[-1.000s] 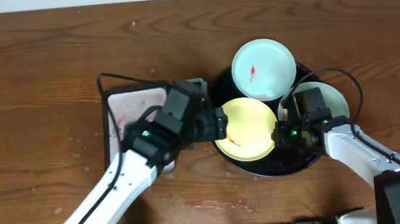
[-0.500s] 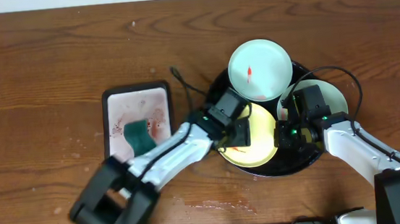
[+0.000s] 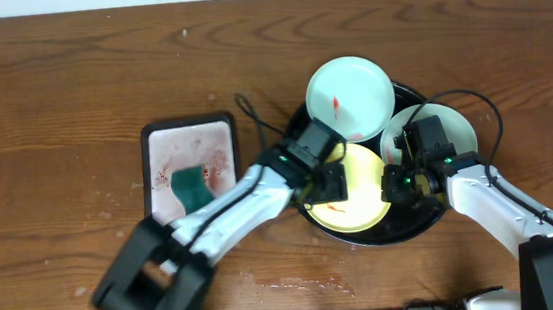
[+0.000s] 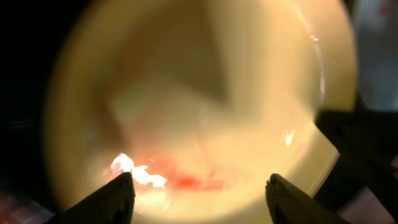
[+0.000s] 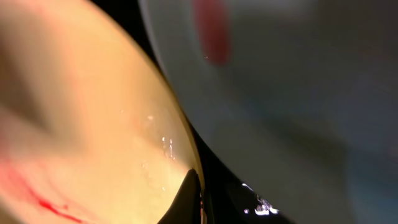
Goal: Clean dirty plates on tray and stack at the side
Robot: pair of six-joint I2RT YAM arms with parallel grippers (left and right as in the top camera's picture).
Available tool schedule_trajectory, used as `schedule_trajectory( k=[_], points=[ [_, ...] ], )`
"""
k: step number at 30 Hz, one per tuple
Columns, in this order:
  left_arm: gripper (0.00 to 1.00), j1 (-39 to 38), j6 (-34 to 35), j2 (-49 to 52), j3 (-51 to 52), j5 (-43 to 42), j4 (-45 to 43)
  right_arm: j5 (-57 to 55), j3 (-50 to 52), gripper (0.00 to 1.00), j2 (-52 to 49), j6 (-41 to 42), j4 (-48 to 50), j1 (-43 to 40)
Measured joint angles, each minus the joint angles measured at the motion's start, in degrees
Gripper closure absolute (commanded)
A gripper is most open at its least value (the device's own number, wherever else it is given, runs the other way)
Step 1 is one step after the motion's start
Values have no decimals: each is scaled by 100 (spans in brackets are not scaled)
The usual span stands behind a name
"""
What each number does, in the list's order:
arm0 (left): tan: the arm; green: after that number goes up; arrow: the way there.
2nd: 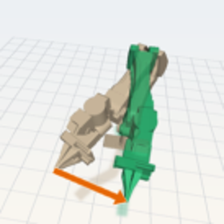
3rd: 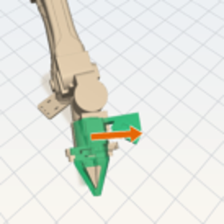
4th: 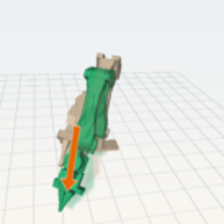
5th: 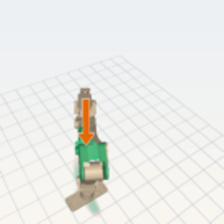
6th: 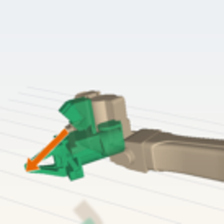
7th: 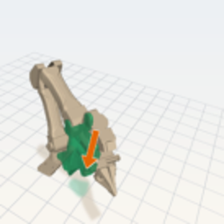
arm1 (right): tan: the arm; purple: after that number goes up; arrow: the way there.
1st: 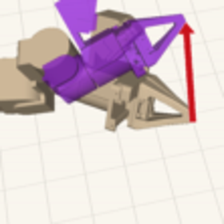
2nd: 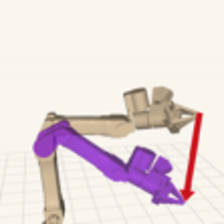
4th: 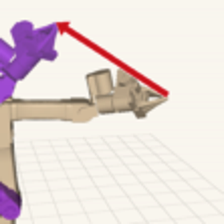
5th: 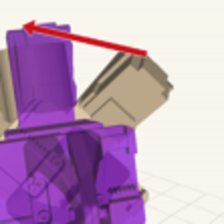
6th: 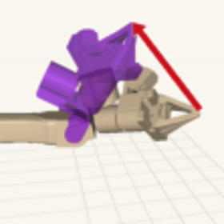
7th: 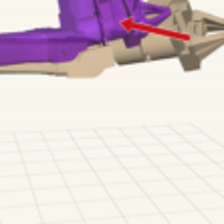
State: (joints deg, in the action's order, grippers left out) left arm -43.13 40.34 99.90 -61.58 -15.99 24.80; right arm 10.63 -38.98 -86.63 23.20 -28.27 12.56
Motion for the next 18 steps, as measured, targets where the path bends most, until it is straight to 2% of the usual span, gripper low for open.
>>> schedule_trajectory(
  k=[1, 2, 6, 10, 13, 16, 18],
  points=[
    [29, 101, -28, -256, -15, 4, 232, -66, -28, 80, -2, 11, -52, 0],
    [28, 214, -33, -496, -44, 31, 457, -146, -57, 75, -9, 9, -122, 0],
    [24, 916, -90, -1392, -190, 490, 1683, -396, -144, 70, -15, -63, -396, 0],
    [24, 1794, -138, -1779, -208, 1272, 2896, -498, -184, 68, 81, -205, -758, 0],
    [24, 2566, -181, -1720, -98, 1709, 3036, -518, -186, 64, 496, -356, -979, 0],
    [24, 3010, -221, -1582, 238, 1856, 2813, -459, -216, 61, 946, -507, -1091, 0],
    [28, 3311, -251, -1355, 518, 1921, 2538, -372, -227, 60, 1224, -588, -1130, 0]
  ],
)
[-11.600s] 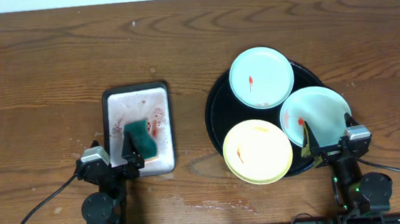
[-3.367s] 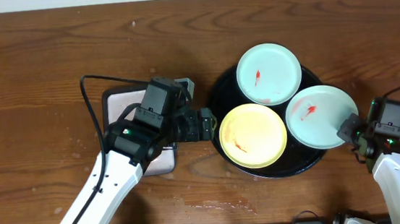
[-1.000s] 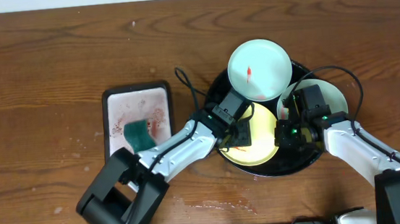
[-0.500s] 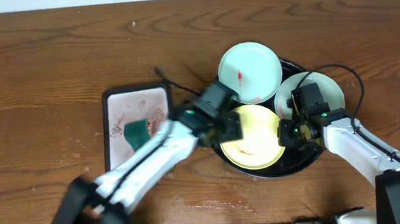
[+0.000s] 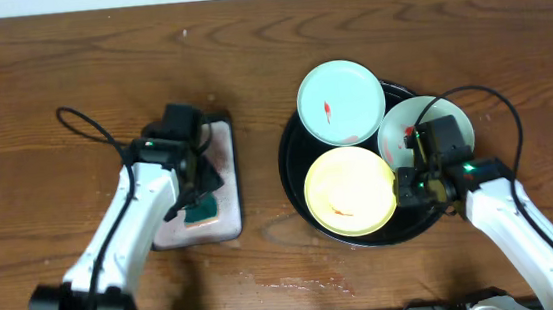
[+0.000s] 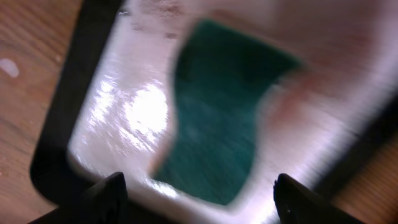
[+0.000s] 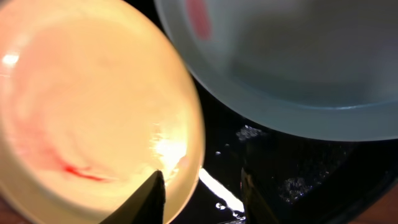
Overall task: Clean dirty plates on tray and stack at the side
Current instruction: 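Grasp the green sponge with the left gripper and lift it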
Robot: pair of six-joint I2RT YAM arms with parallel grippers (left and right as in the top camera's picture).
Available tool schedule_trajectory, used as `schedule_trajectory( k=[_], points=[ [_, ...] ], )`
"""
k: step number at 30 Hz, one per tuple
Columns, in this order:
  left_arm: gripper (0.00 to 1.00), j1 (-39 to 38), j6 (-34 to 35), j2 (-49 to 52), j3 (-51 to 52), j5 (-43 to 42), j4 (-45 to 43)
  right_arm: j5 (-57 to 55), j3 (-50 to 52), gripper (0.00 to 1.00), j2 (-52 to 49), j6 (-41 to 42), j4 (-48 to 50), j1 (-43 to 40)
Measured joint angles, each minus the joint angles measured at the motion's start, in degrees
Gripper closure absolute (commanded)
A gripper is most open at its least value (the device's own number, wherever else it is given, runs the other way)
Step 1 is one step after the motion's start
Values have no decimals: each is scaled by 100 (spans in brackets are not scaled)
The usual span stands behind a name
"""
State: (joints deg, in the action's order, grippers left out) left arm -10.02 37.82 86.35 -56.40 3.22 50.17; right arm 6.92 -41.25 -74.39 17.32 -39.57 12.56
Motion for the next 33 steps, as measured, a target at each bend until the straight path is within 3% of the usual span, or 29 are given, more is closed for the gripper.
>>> schedule_trajectory(
  k=[4, 9, 11, 18, 21, 23, 26, 33],
  points=[
    [45, 363, -127, 570, 328, 2, -509, 164, -13, 59, 170, -46, -63, 0],
    [92, 382, -291, 986, 339, -238, -931, 247, -13, 59, 166, -83, -223, 0],
    [93, 387, -426, 1058, 315, -404, -1010, 256, -15, 59, 166, -90, -286, 0],
    [92, 398, -708, 968, 197, -562, -752, 269, -15, 53, 164, -109, -446, 0],
    [51, 398, -835, 680, 175, -608, -599, 267, -15, 39, 140, -96, -428, 0],
    [40, 396, -920, 398, 173, -632, -520, 260, -15, 25, 61, -70, -413, 0],
    [36, 398, -957, 39, 155, -636, -372, 256, -15, 17, -101, -39, -420, 0],
    [39, 398, -962, 170, 431, -634, -872, 262, -15, 15, -297, -37, -413, 0]
  ],
)
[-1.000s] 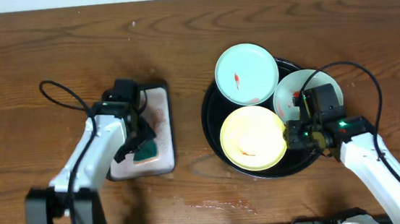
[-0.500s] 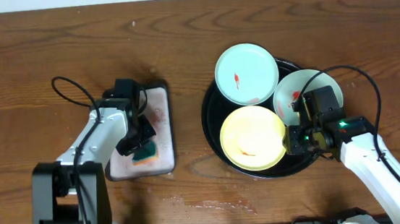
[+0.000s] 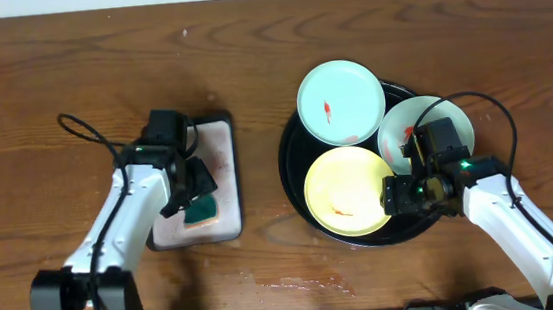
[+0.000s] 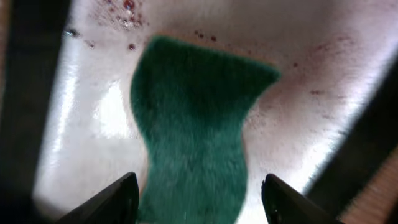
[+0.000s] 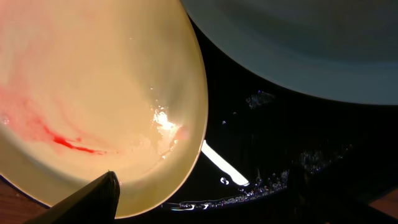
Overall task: Clean dirty plates on tray and stack at the side
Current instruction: 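Grasp the green sponge with the left gripper and lift it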
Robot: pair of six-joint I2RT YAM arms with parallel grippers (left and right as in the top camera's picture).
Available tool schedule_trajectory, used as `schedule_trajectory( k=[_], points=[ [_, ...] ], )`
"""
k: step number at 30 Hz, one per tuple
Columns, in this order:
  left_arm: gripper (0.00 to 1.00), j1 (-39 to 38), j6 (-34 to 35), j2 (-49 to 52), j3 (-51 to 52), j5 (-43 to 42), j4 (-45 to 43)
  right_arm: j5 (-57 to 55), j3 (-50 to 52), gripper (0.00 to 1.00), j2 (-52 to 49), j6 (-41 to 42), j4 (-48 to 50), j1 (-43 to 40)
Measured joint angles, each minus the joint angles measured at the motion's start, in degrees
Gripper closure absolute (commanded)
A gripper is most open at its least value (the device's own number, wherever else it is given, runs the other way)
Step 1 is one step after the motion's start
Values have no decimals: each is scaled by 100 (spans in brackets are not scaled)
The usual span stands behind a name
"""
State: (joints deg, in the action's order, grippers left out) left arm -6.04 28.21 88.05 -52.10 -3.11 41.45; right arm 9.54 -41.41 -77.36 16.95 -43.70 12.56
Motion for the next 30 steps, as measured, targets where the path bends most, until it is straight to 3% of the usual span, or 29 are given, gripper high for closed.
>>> schedule_trajectory(
  k=[3, 5, 6, 7, 10, 15, 21, 26, 30],
  points=[
    [56, 0, -17, 332, 299, -13, -308, 4, 0, 11, -4, 0, 9, 0],
    [75, 0, -17, 498, 337, -57, -457, 2, 0, 11, -4, -22, 9, 0],
    [89, 0, -2, 527, 337, -87, -503, 2, 0, 11, -4, -26, 9, 0],
    [92, -2, -7, 540, 337, -129, -549, 2, 0, 12, -4, -33, 7, 0],
    [92, -17, -15, 540, 306, -240, -546, 2, 0, 14, -4, -61, 4, 0],
    [93, -4, -17, 538, 24, -188, 190, -28, 0, 16, -4, 28, 4, -2],
    [92, -42, -151, 256, -627, -136, 831, -103, 0, 36, -4, 380, 319, -87],
    [93, -393, -179, -304, -977, -177, 881, -101, 0, 39, -59, 476, 382, -85],
    [93, -901, -181, -640, -1025, -535, 638, -98, 2, 55, -363, 470, 658, -85]
  ],
)
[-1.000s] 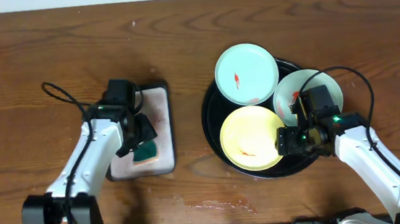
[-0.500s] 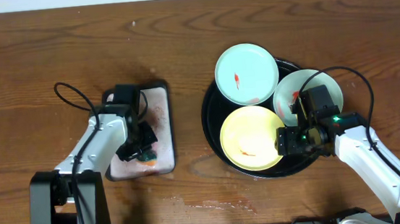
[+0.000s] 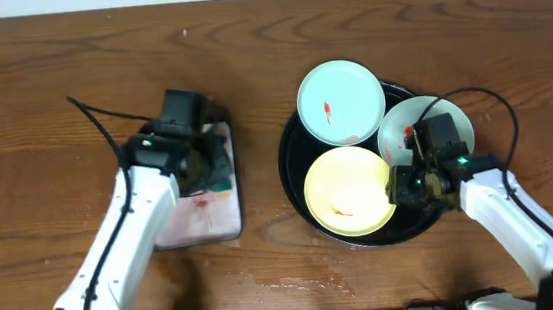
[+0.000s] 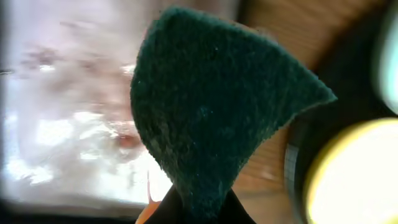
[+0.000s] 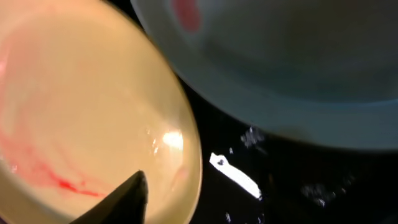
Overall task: Clean dirty plates on tray and stack at the side
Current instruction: 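Grasp the green sponge with the left gripper and lift it, then scrub the yellow plate with the sponge held in left gripper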
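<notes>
My left gripper [image 4: 200, 208] is shut on a dark green sponge [image 4: 211, 106], which hangs over the right edge of the small white sponge tray [image 3: 197, 222]. In the round black tray [image 3: 292, 164] lies a yellow plate [image 3: 348, 191] with a red smear. A pale blue plate [image 3: 340, 102] with a red streak is there too, and another pale blue plate [image 3: 455, 124] lies partly under my right arm. My right gripper [image 5: 202, 193] is open at the yellow plate's right rim. One finger [image 5: 127, 199] is over the plate; the other is lost against the black tray.
The sponge tray carries reddish smears and stands left of the black tray on the brown wooden table [image 3: 69, 73]. A strip of bare wood [image 3: 258, 177] separates the two trays. A cable [image 3: 103, 125] loops off the left arm.
My left gripper was open over the sponge lying flat in its tray; now it is shut on the sponge, lifted at the tray's right edge. My right gripper's fingers stand closer together.
At first my left gripper was open over the yellow plate, with the right one at the plate's rim and the sponge lying in its tray. Then the left was open over the sponge tray, then closer to the sponge. Now it holds the sponge.
</notes>
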Robot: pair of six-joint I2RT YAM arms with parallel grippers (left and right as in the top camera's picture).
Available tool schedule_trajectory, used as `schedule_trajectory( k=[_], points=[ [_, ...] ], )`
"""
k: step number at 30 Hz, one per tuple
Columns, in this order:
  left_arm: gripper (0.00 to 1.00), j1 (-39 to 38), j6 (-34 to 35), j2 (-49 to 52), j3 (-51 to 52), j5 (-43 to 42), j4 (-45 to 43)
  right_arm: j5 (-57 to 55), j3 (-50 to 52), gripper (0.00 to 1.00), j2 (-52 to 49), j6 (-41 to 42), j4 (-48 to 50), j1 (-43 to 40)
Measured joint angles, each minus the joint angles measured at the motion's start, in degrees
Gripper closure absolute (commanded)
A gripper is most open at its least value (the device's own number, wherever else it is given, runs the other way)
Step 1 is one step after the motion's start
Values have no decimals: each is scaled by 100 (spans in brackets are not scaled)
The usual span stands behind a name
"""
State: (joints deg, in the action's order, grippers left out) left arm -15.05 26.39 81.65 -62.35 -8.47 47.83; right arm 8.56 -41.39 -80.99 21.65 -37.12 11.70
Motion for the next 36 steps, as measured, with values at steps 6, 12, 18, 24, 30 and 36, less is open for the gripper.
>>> schedule_trajectory(
  k=[6, 12, 18, 24, 30, 36],
  points=[
    [92, -846, 348, 52, -2, -323, -433, 35, 22, 87, -684, -13, 511, 0],
    [93, -1703, 835, 354, -4, -398, -1084, 280, -63, 99, -901, -83, 743, -28],
    [93, -2417, 1331, 1198, -7, -719, -2129, 304, -61, 99, -903, -83, 756, -46],
    [92, -3008, 2009, 2271, -15, -1318, -2979, 304, -63, 99, -903, -85, 754, -48],
    [93, -3101, 2334, 2767, -96, -1558, -2909, 304, -63, 99, -903, -83, 745, -48],
    [93, -3086, 2330, 2708, -382, -592, -1740, 317, -68, 99, -907, -83, 739, -48]
  ],
)
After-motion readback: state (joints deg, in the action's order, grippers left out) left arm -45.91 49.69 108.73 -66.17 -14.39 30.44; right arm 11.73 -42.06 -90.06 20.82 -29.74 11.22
